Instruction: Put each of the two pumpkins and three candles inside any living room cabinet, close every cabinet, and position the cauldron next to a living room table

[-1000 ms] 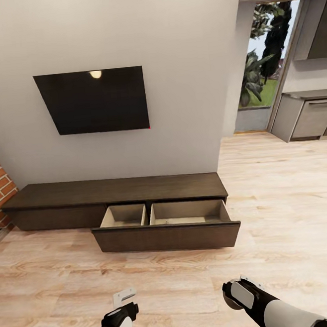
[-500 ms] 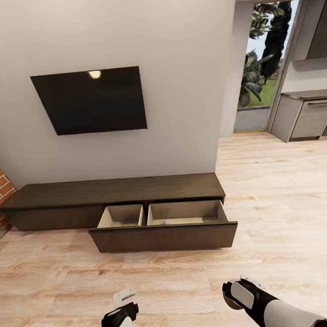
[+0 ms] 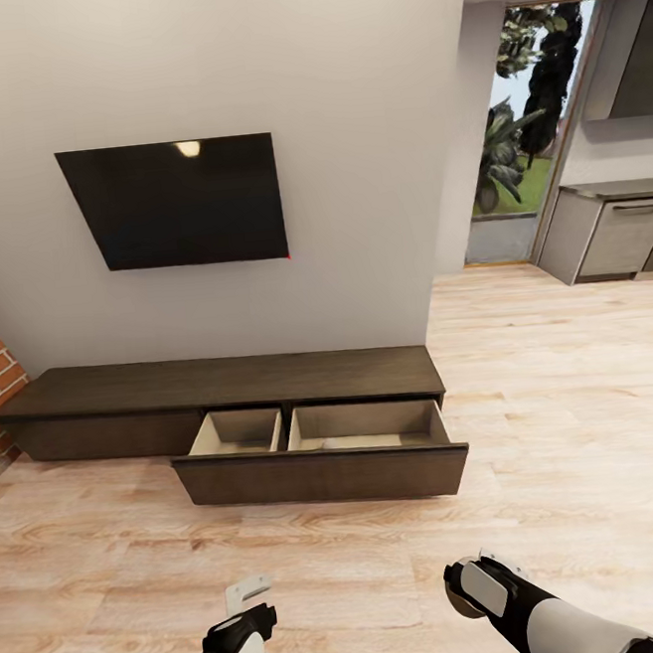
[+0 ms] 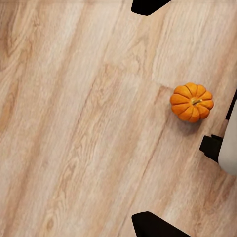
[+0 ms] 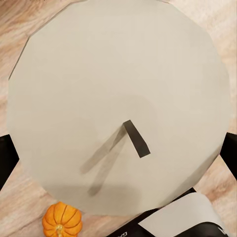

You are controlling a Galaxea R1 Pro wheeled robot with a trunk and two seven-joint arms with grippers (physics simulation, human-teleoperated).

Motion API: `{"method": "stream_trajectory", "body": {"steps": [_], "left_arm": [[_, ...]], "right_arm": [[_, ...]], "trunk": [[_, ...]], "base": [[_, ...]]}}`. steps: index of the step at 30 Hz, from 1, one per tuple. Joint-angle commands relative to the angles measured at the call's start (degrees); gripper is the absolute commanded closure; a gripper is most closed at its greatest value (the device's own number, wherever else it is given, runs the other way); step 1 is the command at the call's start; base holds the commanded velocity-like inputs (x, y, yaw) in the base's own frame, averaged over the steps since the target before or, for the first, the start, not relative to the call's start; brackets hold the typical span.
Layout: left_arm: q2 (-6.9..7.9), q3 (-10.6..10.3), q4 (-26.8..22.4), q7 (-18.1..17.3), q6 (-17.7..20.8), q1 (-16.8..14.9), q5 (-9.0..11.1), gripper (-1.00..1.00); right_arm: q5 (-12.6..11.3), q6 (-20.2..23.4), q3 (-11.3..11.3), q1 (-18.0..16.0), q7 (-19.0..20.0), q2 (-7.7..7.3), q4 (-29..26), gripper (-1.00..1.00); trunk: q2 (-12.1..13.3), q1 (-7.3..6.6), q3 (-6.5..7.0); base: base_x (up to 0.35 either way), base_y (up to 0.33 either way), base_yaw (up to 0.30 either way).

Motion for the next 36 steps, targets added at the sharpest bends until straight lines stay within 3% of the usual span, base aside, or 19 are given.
{"method": "stream_trajectory", "body": {"steps": [1, 36], "left_arm": [[0.08, -0.4, -0.1, 0.5, 0.2, -0.1, 0.3, -1.0], [0.08, -0.3, 0.0, 0.5, 0.2, -0.1, 0.3, -1.0]], "right_arm": [[-0.1, 0.3, 0.4, 0.0, -0.4, -0.03, -0.1, 1.0], [-0.1, 0.4, 0.4, 0.0, -0.4, -0.04, -0.1, 1.0]], "trunk": [[-0.1, 0.01, -0.07], [-0.1, 0.01, -0.47]], "base": [[0.0, -0.004, 0.0], [0.0, 0.0, 0.119]]}}
